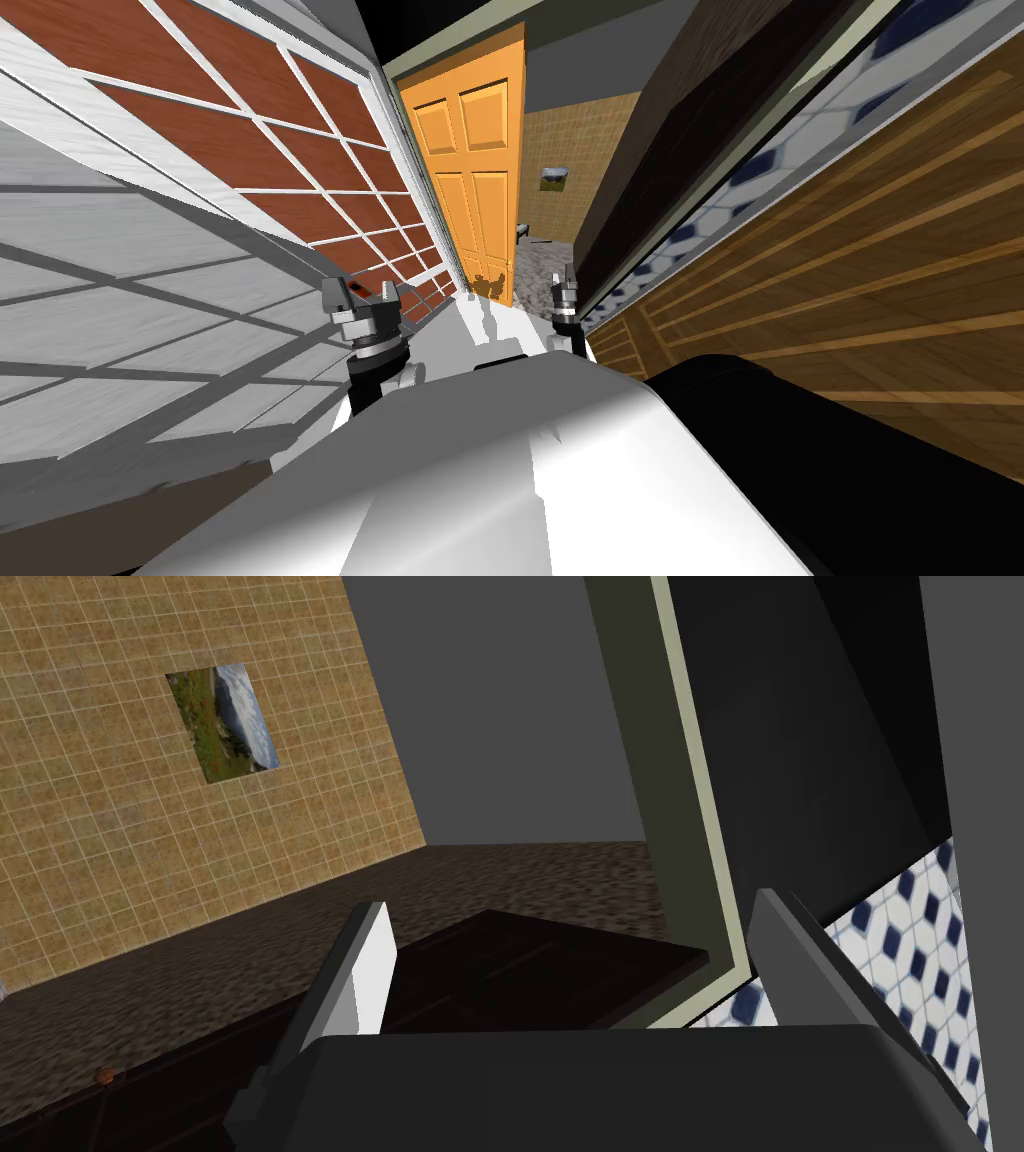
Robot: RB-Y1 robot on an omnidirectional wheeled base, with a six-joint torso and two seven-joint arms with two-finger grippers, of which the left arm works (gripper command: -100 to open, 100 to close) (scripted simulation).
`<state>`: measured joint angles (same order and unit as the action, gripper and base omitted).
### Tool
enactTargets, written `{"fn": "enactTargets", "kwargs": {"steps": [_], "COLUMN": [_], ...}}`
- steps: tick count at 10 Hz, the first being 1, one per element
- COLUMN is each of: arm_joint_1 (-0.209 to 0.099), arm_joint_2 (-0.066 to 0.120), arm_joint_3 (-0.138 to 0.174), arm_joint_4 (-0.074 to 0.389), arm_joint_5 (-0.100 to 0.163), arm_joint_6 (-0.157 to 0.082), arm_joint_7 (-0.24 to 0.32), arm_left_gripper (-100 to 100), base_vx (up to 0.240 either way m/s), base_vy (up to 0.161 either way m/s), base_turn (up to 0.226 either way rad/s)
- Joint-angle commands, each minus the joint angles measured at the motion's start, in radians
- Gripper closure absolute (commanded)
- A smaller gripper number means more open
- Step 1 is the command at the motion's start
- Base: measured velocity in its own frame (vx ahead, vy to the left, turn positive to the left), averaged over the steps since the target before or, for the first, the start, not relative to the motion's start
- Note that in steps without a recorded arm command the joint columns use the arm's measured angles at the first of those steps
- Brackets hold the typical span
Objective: Push the door open
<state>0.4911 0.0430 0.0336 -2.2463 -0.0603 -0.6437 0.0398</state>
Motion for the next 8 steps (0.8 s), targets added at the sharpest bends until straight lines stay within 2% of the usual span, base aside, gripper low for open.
{"fn": "enactTargets", "kwargs": {"steps": [1,5,8], "arm_joint_1": [-0.009,-0.034,-0.047], "arm_joint_2": [0.006,0.021,0.027], "arm_joint_3": [-0.009,-0.035,-0.048], "arm_joint_4": [0.037,0.147,0.202], "arm_joint_5": [-0.001,-0.004,-0.006], "arm_joint_6": [-0.003,-0.011,-0.016], "arm_joint_7": [0.001,0.003,0.004], "arm_left_gripper": [-100,-100,-100], "base_vx": [0.11,0.176,0.134], "base_vy": [-0.008,-0.017,-0.014], "base_turn": [-0.083,-0.093,-0.062]}}
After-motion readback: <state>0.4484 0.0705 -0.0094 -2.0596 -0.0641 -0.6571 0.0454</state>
